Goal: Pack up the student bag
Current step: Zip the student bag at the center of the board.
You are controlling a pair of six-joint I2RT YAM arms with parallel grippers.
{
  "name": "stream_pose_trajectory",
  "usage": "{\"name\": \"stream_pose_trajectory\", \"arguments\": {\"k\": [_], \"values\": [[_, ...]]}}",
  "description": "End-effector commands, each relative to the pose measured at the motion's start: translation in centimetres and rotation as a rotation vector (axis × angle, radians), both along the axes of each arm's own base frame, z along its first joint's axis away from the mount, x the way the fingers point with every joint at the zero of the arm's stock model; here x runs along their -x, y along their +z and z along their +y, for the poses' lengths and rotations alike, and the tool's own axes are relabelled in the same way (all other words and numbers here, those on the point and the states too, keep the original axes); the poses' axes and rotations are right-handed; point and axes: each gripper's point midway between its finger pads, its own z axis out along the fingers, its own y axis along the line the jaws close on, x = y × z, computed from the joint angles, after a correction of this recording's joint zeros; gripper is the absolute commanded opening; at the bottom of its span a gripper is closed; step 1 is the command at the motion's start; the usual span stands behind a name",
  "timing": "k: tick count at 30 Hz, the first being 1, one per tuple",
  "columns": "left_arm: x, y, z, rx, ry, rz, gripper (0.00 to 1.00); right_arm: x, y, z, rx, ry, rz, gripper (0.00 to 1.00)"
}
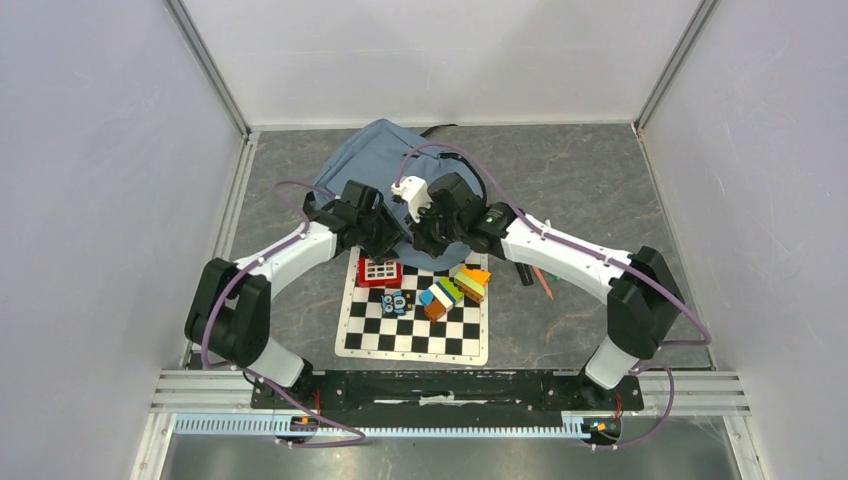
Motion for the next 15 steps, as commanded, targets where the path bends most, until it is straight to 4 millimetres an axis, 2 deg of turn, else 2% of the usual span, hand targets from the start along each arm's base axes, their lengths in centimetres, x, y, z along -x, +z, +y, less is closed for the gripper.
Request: {"name": "stream_pose_trajectory", "arguments": {"k": [1, 5, 7, 10, 15], "values": [[-0.4, 0.4, -0.8, 0.039, 0.016, -0.015, 0.51, -0.5, 3.3, 0.2, -0.076, -0.016, -0.069, 0.00], [-1.1, 1.8, -0.4, 0.016, 0.025, -0.064, 0.21, -1.1, 3.3, -0.8, -0.041, -0.061, -0.113, 0.00], [-1.5, 2.9, 0.0, 0.000, 0.031, -0.099, 0.13, -1.6, 2.7, -1.9, 0.010, -0.099, -0.142, 0.00], [-1.7, 4.3, 0.7, -0.041, 0.026, -0.137, 0.05, -2.7, 1.7, -4.4, 0.108, -0.189, -0.191, 0.00], [-2.1, 5.9, 2.5, -0.121, 0.028, -0.175, 0.02, -4.4, 1.4, -9.3, 0.265, -0.384, -0.292, 0.00]]}}
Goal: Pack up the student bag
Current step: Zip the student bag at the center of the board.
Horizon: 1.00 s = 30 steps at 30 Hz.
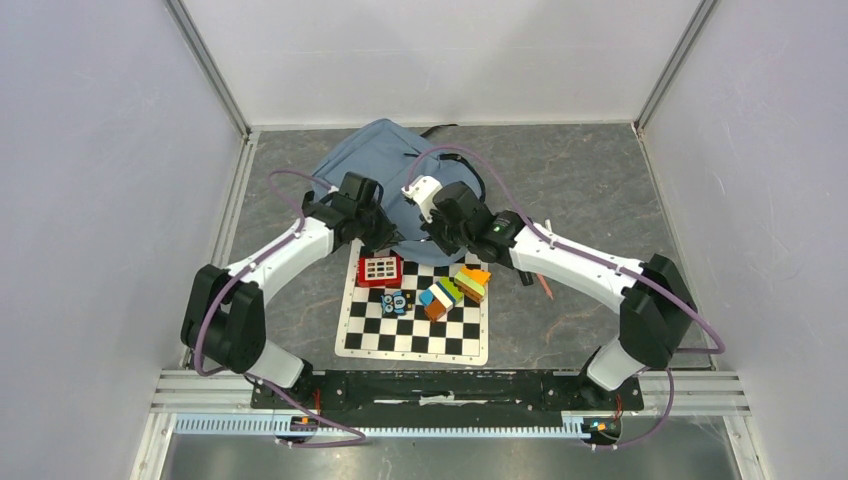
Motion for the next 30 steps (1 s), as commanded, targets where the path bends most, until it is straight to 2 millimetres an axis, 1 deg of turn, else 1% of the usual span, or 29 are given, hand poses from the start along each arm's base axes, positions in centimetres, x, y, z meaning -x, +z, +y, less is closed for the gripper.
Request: {"name": "stream_pose_trajectory", "arguments": {"k": [1, 5, 7, 9, 10, 13, 14, 16, 17, 18, 19, 20, 21, 22, 23, 25, 26, 27, 28, 30], "values": [[-1.3, 4.5, 1.9, -0.072, -0.007, -0.138, 0.02, -2.0, 1.6, -5.5, 0.145, -0.206, -0.151, 0.00], [-1.4, 4.7, 4.9, -0.092, 0.037, -0.136, 0.02, -2.0, 0.4, -8.3, 0.245, -0.300, -0.162, 0.00], [-1.1, 4.6, 7.0, -0.126, 0.070, -0.137, 0.02, -1.9, 0.1, -9.3, 0.269, -0.327, -0.160, 0.00], [-0.7, 4.1, 9.0, -0.141, 0.101, -0.126, 0.02, -2.0, -0.2, -9.8, 0.274, -0.345, -0.152, 0.00], [-0.7, 4.0, 10.0, -0.139, 0.117, -0.120, 0.02, -1.9, -0.3, -9.8, 0.268, -0.343, -0.144, 0.00], [-0.3, 3.3, 11.9, -0.146, 0.129, -0.105, 0.02, -2.0, -0.8, -9.3, 0.241, -0.331, -0.113, 0.00], [-0.3, 3.4, 12.3, -0.155, 0.120, -0.114, 0.02, -2.0, -0.9, -8.9, 0.225, -0.316, -0.100, 0.00], [-0.5, 3.8, 12.3, -0.181, 0.061, -0.153, 0.02, -2.1, -0.7, -7.8, 0.178, -0.284, -0.092, 0.00], [-0.7, 4.2, 12.2, -0.187, 0.035, -0.176, 0.04, -2.1, -0.4, -7.4, 0.155, -0.271, -0.089, 0.00], [-0.8, 4.5, 12.1, -0.196, 0.002, -0.194, 0.08, -2.2, -0.1, -6.9, 0.127, -0.254, -0.089, 0.00], [-1.0, 5.0, 12.0, -0.203, -0.031, -0.218, 0.17, -2.2, 0.3, -6.5, 0.104, -0.243, -0.090, 0.00], [-1.1, 5.5, 11.8, -0.215, -0.074, -0.244, 0.29, -2.3, 0.7, -6.1, 0.079, -0.228, -0.092, 0.00], [-1.3, 6.2, 11.6, -0.226, -0.105, -0.274, 0.46, -2.3, 1.1, -5.8, 0.056, -0.211, -0.095, 0.00], [-1.4, 6.8, 11.6, -0.244, -0.134, -0.302, 0.58, -2.1, 1.3, -5.3, 0.031, -0.190, -0.093, 0.00], [-1.6, 7.7, 11.5, -0.262, -0.152, -0.336, 0.68, -2.1, 1.5, -5.1, 0.013, -0.178, -0.093, 0.00], [-1.9, 9.2, 11.1, -0.286, -0.200, -0.395, 0.78, -1.9, 1.6, -4.7, -0.017, -0.161, -0.076, 0.00], [-2.0, 10.1, 10.6, -0.288, -0.225, -0.428, 0.81, -2.0, 1.6, -5.0, -0.026, -0.168, -0.067, 0.00], [-2.1, 11.0, 9.9, -0.283, -0.262, -0.469, 0.84, -2.0, 1.4, -5.0, -0.051, -0.180, -0.042, 0.00], [-2.1, 11.7, 9.0, -0.272, -0.301, -0.506, 0.86, -2.1, 1.3, -5.3, -0.076, -0.189, -0.018, 0.03], [-1.9, 12.7, 6.9, -0.260, -0.386, -0.587, 0.88, -2.1, 1.0, -5.6, -0.136, -0.183, 0.039, 0.20]]}}
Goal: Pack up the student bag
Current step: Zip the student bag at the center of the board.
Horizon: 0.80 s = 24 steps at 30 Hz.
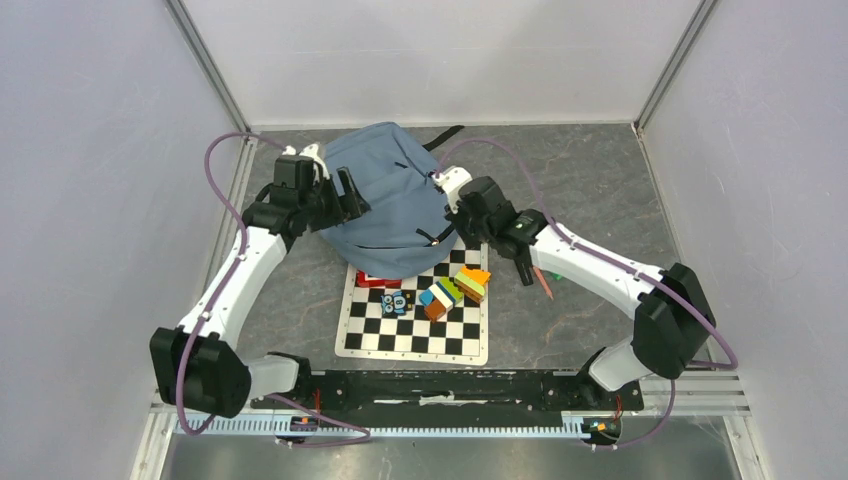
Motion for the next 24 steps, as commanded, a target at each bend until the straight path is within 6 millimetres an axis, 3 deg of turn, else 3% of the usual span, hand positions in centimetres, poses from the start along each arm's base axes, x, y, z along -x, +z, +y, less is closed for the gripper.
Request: {"name": "stream_pose_trajectory", "arguments": {"k": [1, 7, 11, 15, 18, 24], "values": [[-0.3, 5.3, -4.4, -0.030, -0.272, -0.262, 0.88, -0.2, 1.3, 0.2, -0.194, 0.017, 0.059, 0.24], [0.6, 4.6, -8.1, 0.048, -0.365, -0.272, 0.89, -0.2, 2.9, 2.5, -0.309, 0.157, 0.046, 0.63], [0.9, 3.9, -8.9, 0.076, -0.373, -0.273, 0.90, -0.9, 3.5, 5.0, -0.337, 0.247, 0.056, 0.72], [1.1, 3.2, -8.6, 0.079, -0.347, -0.265, 0.90, -2.4, 3.2, 7.7, -0.295, 0.314, 0.042, 0.74], [1.3, 2.8, -8.2, 0.074, -0.328, -0.258, 0.90, -3.3, 2.4, 9.2, -0.251, 0.346, 0.067, 0.67], [1.9, 2.0, -7.6, 0.057, -0.308, -0.245, 0.91, -2.7, 0.1, 10.4, -0.162, 0.392, 0.119, 0.62]]}}
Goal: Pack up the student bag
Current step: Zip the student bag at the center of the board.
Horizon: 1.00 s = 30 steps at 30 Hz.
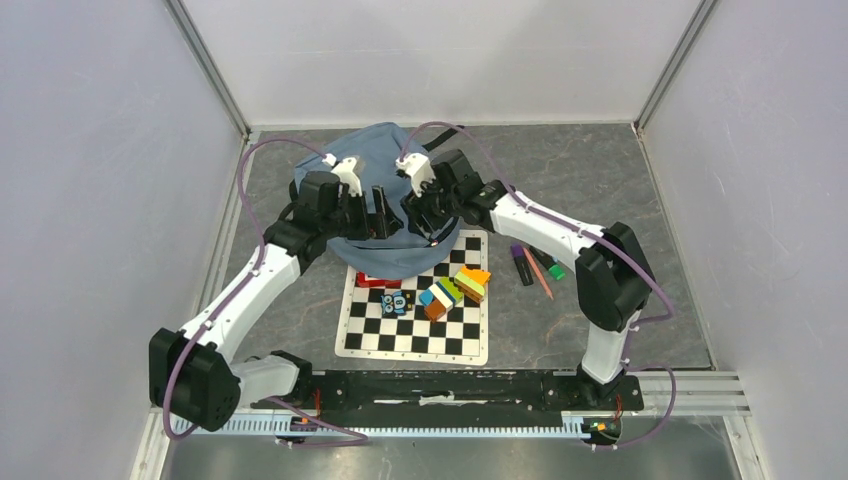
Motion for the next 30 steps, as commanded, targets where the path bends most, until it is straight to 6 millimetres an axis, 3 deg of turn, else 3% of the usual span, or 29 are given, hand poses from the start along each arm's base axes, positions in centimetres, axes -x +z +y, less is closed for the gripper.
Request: {"name": "stream_pose_trajectory", "arguments": {"k": [1, 6, 12, 16, 17, 21, 25, 30], "values": [[-0.1, 1.3, 0.2, 0.022, 0.026, -0.053, 0.91, 1.2, 0.4, 0.7, 0.027, 0.073, -0.005, 0.62], [0.0, 0.9, 0.4, 0.009, 0.028, -0.044, 0.91, 2.6, -1.3, 0.1, 0.054, 0.086, 0.024, 0.60], [0.0, 0.6, 0.2, -0.014, 0.003, -0.050, 0.91, 2.6, -2.7, -0.7, 0.109, 0.076, 0.013, 0.45], [0.8, -1.0, -1.0, -0.094, -0.077, -0.043, 0.92, 2.1, -1.3, -0.8, 0.093, 0.042, -0.020, 0.04], [1.1, -1.4, -1.6, -0.117, -0.111, -0.047, 0.92, 2.1, -0.6, -0.8, 0.074, 0.034, -0.031, 0.00], [2.0, -2.3, -3.6, -0.202, -0.214, -0.089, 0.93, 2.3, 1.3, -1.3, 0.028, -0.007, -0.060, 0.00], [2.5, -3.1, -5.3, -0.268, -0.300, -0.164, 0.93, 2.8, 2.1, -3.1, 0.032, -0.069, -0.087, 0.00], [1.1, -4.5, -5.7, -0.372, -0.263, -0.225, 0.93, 3.5, 2.5, -4.5, 0.031, -0.112, -0.098, 0.00]]}}
